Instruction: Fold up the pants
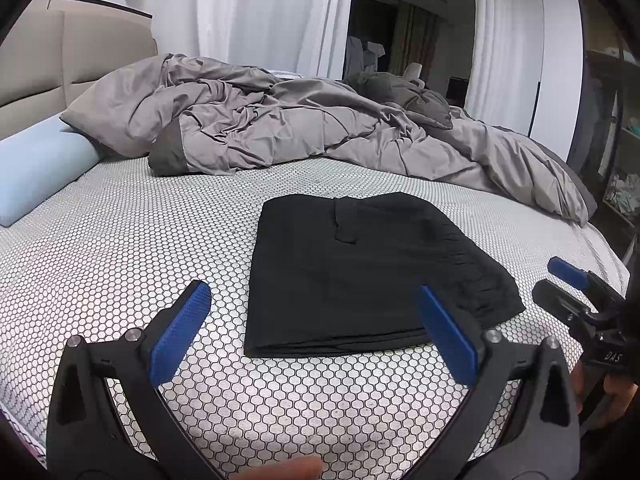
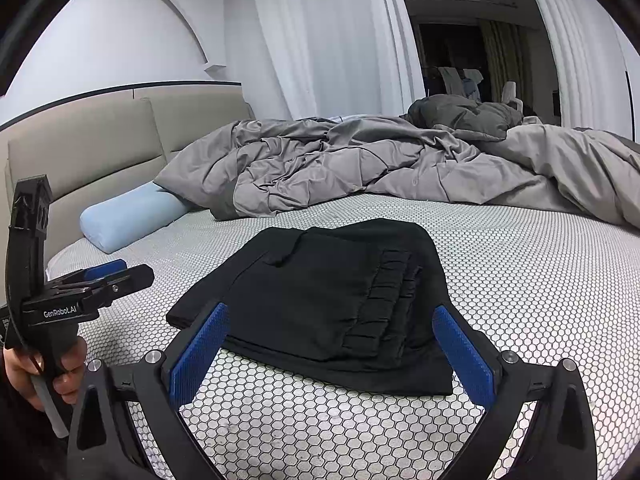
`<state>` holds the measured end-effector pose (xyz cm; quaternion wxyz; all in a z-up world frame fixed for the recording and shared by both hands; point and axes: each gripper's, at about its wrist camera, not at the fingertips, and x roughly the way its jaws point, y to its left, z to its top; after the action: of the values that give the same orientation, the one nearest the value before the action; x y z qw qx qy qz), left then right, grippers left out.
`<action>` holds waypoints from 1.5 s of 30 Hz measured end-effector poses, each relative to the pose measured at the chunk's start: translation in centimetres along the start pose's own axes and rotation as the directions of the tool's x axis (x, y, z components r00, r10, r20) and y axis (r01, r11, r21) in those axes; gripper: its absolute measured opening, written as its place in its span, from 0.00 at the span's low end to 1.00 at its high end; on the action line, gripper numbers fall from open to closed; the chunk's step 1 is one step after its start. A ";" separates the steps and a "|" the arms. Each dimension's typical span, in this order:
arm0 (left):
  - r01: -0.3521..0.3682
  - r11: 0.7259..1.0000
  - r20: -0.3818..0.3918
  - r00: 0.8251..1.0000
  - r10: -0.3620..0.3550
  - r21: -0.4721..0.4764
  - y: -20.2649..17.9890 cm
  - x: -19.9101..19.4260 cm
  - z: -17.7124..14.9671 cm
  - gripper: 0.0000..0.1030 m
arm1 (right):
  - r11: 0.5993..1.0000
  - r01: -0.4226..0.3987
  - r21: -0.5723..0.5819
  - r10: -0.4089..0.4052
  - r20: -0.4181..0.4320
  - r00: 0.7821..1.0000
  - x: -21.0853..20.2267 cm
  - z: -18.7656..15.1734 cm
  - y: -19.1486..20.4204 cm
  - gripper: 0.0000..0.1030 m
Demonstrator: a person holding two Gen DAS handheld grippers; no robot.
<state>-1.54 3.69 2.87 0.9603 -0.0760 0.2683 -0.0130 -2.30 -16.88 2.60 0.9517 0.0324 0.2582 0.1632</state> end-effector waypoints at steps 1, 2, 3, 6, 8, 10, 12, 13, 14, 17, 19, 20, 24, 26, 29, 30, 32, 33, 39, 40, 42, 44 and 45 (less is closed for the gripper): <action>-0.001 1.000 0.000 1.000 0.001 0.004 -0.1 0.1 -0.1 0.99 | 1.000 0.001 -0.002 -0.001 -0.002 1.000 0.0 0.0 0.0 1.00; -0.001 1.000 -0.001 1.000 0.001 0.008 -0.1 0.1 0.0 0.99 | 1.000 0.005 -0.003 -0.005 -0.002 1.000 0.0 -0.1 0.1 1.00; -0.001 1.000 0.000 1.000 0.001 0.011 -0.1 0.1 0.0 0.99 | 1.000 0.004 -0.003 -0.004 -0.002 1.000 0.0 -0.1 0.1 1.00; -0.004 1.000 0.003 1.000 0.004 0.018 -0.1 0.2 0.0 0.99 | 1.000 0.003 -0.001 -0.003 0.000 1.000 0.0 -0.1 0.0 1.00; -0.002 1.000 0.002 1.000 0.002 0.017 0.1 0.3 0.1 0.99 | 1.000 0.005 -0.001 -0.005 0.000 1.000 0.0 0.0 0.1 1.00; -0.006 1.000 0.001 1.000 0.006 0.014 -0.1 0.2 0.0 0.99 | 1.000 0.005 0.000 -0.005 -0.001 1.000 0.0 -0.1 0.1 1.00; -0.009 1.000 0.001 1.000 0.009 0.012 -0.2 0.2 0.0 0.99 | 1.000 0.005 -0.003 -0.005 -0.004 1.000 0.1 -0.1 0.0 1.00; -0.011 1.000 0.001 1.000 0.011 0.011 -0.3 0.2 0.0 0.99 | 1.000 0.004 -0.003 -0.004 -0.005 1.000 0.1 -0.1 0.0 1.00; -0.012 1.000 0.002 1.000 0.012 0.010 -0.3 0.2 0.0 0.99 | 1.000 0.005 -0.004 -0.005 -0.006 1.000 0.2 -0.1 0.0 1.00; -0.014 1.000 -0.002 1.000 0.014 0.014 -0.4 0.2 -0.1 0.99 | 1.000 0.011 -0.007 -0.011 -0.009 1.000 0.3 -0.1 0.0 1.00; -0.015 1.000 -0.001 1.000 0.015 0.015 -0.4 0.2 0.0 0.99 | 1.000 0.016 -0.007 -0.016 -0.013 1.000 0.4 -0.1 -0.1 1.00; -0.015 1.000 -0.002 1.000 0.015 0.017 -0.5 0.3 -0.1 0.99 | 1.000 0.018 -0.007 -0.018 -0.015 1.000 0.4 -0.2 -0.1 1.00; -0.020 1.000 0.001 1.000 0.020 0.017 -0.6 0.2 -0.1 0.99 | 1.000 0.019 -0.008 -0.019 -0.017 1.000 0.5 -0.2 -0.2 1.00; -0.021 1.000 0.000 1.000 0.021 0.016 -0.5 0.2 -0.1 0.99 | 1.000 0.021 -0.009 -0.021 -0.018 1.000 0.5 -0.2 -0.1 1.00; -0.023 1.000 0.001 1.000 0.023 0.014 -0.6 0.2 -0.1 0.99 | 1.000 0.020 -0.009 -0.020 -0.018 1.000 0.6 -0.2 -0.3 1.00; -0.024 1.000 0.002 1.000 0.024 0.015 -0.6 0.2 -0.1 0.99 | 1.000 0.020 -0.009 -0.020 -0.019 1.000 0.5 -0.2 -0.3 1.00; -0.023 1.000 0.003 1.000 0.023 0.015 -0.6 0.2 -0.1 0.99 | 1.000 0.021 -0.009 -0.021 -0.019 1.000 0.6 -0.2 -0.3 1.00; -0.023 1.000 0.002 1.000 0.023 0.015 -0.6 0.2 -0.1 0.99 | 1.000 0.020 -0.010 -0.021 -0.019 1.000 0.6 -0.2 -0.4 1.00; -0.022 1.000 0.003 1.000 0.022 0.016 -0.4 0.3 0.0 0.99 | 1.000 0.020 -0.010 -0.020 -0.021 1.000 0.6 -0.2 -0.6 1.00; -0.022 1.000 0.004 1.000 0.022 0.017 -0.3 0.3 0.0 0.99 | 1.000 0.019 -0.010 -0.019 -0.021 1.000 0.6 -0.2 -0.6 1.00; -0.022 1.000 0.001 1.000 0.022 0.016 -0.4 0.3 0.0 0.99 | 1.000 0.020 -0.011 -0.020 -0.023 1.000 0.7 -0.2 -0.5 1.00; -0.023 1.000 0.002 1.000 0.023 0.016 -0.5 0.3 -0.1 0.99 | 1.000 0.019 -0.012 -0.019 -0.023 1.000 0.7 -0.2 -0.6 1.00; -0.025 1.000 0.003 1.000 0.025 0.017 -0.5 0.3 -0.1 0.99 | 1.000 0.018 -0.012 -0.018 -0.023 1.000 0.7 -0.2 -0.6 1.00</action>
<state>-1.31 3.18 2.73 0.9613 -0.0647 0.2679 -0.0032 -1.67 -17.25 2.03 0.9502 0.0226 0.2686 0.1564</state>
